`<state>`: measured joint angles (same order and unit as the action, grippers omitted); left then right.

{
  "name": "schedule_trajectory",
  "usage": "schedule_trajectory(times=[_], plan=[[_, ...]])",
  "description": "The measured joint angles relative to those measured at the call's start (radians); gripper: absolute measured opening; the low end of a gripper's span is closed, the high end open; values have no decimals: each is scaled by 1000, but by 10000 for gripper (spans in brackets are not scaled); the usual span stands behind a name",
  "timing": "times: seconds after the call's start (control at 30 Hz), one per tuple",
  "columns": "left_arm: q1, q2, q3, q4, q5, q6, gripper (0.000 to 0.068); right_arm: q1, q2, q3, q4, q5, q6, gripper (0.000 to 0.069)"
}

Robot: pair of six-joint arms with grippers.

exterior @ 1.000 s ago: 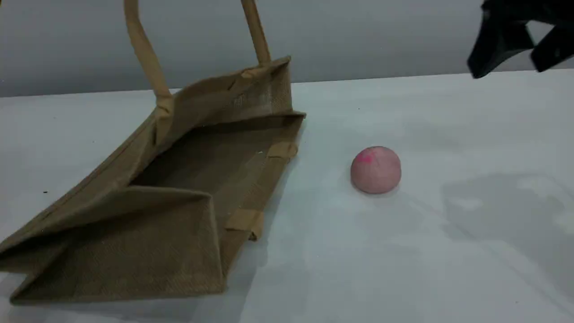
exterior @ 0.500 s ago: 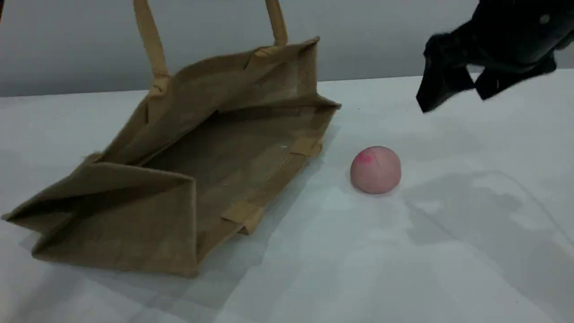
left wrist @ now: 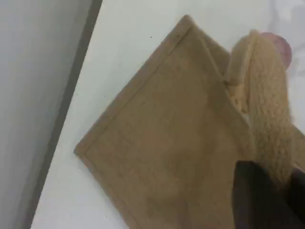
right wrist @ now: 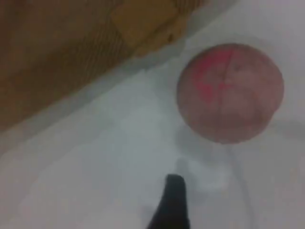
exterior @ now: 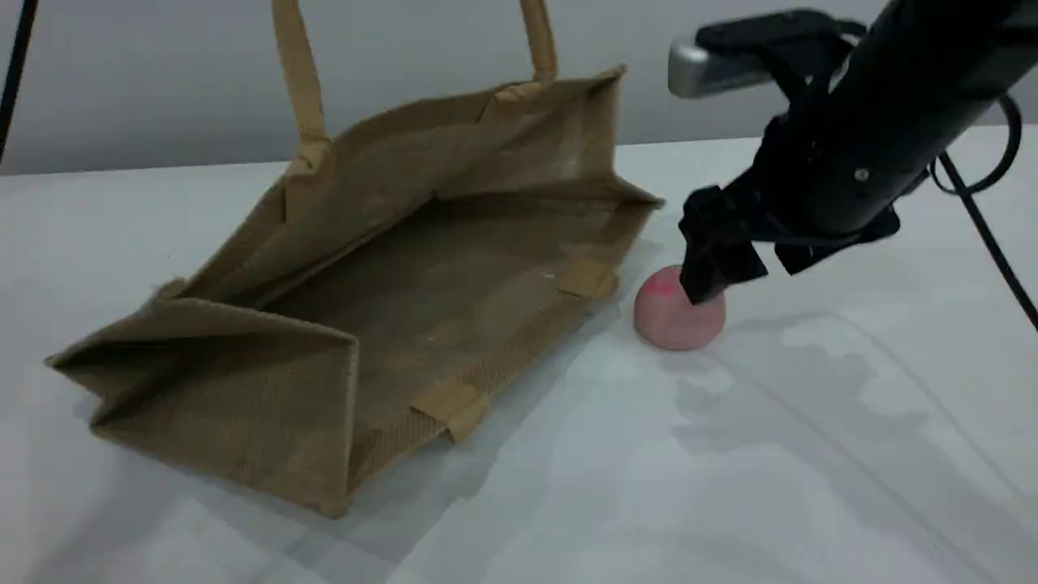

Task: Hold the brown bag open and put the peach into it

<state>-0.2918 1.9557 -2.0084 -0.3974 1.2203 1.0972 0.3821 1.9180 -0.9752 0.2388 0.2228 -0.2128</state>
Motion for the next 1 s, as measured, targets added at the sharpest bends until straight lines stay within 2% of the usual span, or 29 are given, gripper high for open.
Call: schedule_trajectory(times=[0.73, 1.0], plan=[[0, 0, 0, 2, 1, -5, 92, 8, 95, 0, 0, -210, -3, 582], [0, 0, 0, 1, 1, -5, 92, 41, 182, -72, 0, -204, -3, 582]])
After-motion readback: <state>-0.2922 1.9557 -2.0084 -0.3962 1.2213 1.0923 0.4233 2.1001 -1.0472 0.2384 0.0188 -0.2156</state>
